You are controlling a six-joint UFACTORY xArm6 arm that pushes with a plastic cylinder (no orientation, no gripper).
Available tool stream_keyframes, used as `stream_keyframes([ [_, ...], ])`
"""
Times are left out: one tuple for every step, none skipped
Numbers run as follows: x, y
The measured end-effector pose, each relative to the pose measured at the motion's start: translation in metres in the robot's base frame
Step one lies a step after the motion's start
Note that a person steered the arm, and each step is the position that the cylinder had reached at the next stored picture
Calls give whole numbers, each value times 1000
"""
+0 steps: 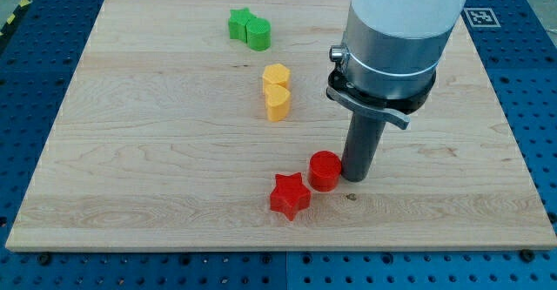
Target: Move the red circle top of the red star
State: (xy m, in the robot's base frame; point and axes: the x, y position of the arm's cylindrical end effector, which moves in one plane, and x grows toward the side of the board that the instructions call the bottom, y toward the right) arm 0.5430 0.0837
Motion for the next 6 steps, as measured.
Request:
stream_keyframes([
  [12, 0],
  [15, 0],
  [14, -6],
  [10, -20],
  [5, -31],
  [1, -33],
])
